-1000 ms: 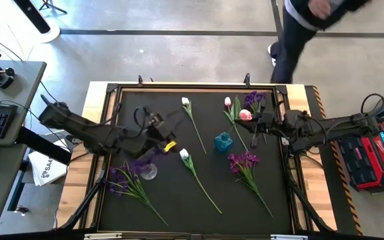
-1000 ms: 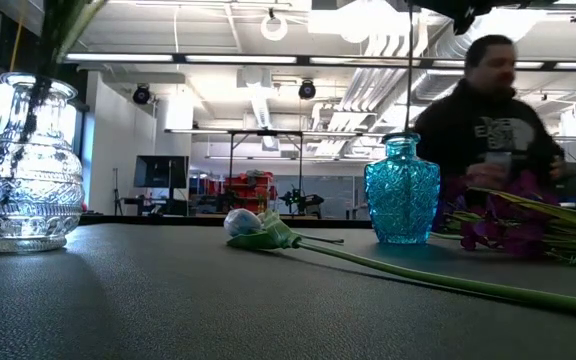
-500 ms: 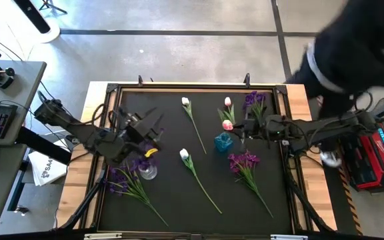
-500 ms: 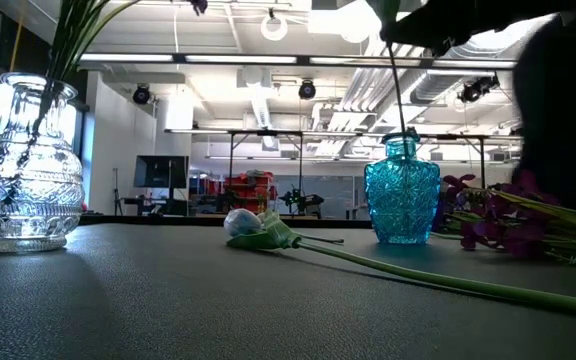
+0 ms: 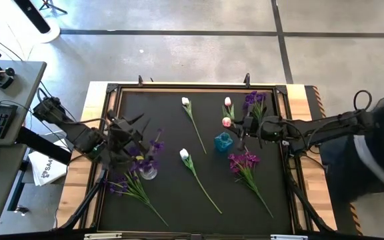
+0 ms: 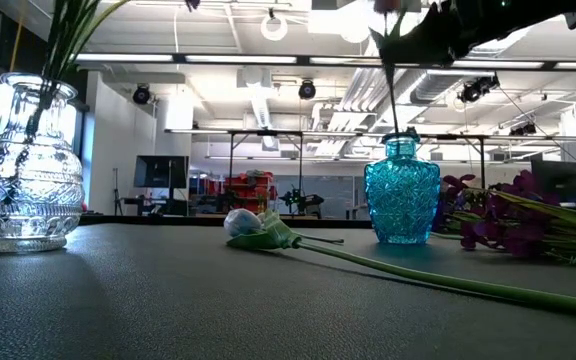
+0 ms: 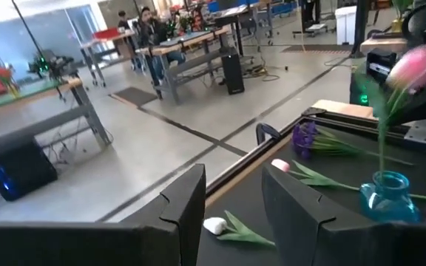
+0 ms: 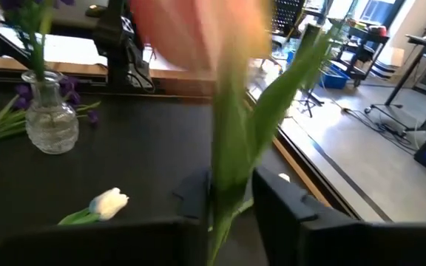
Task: Sort flowers into vase by color
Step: Put the left pink flower into the blue vase, then move the transparent flower vase to the top left of the table
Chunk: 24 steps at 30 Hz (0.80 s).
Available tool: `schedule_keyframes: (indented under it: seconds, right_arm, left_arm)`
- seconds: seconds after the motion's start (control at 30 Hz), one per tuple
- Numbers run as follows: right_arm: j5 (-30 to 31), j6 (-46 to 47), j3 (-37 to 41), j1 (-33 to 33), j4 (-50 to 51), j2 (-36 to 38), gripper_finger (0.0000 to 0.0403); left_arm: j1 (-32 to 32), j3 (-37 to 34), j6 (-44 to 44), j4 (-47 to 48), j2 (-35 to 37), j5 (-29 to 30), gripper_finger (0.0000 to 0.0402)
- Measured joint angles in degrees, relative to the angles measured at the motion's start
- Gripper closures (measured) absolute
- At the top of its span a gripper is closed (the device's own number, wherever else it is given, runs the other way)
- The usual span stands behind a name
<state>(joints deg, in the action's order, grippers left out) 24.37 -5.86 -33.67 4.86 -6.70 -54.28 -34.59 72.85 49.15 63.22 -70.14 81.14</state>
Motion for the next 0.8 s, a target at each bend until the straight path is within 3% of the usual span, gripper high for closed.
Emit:
schedule_keyframes:
  seconds: [0.3,0.57,0.8]
  right_arm:
    - [0.29,-0.16,0.0,0.03,2.24,2.71,0.022]
    - [-0.79,-0.14,0.0,0.17,2.86,8.26,0.021]
    - [-0.89,0.06,0.0,2.46,2.23,11.33,0.021]
  left_arm:
    - [-3.14,-0.01,15.97,10.8,-1.32,0.82,0.0279]
    - [-3.28,-0.01,17.3,10.19,0.69,8.62,0.0279]
    - [-3.37,5.84,10.7,9.86,3.58,5.98,0.028]
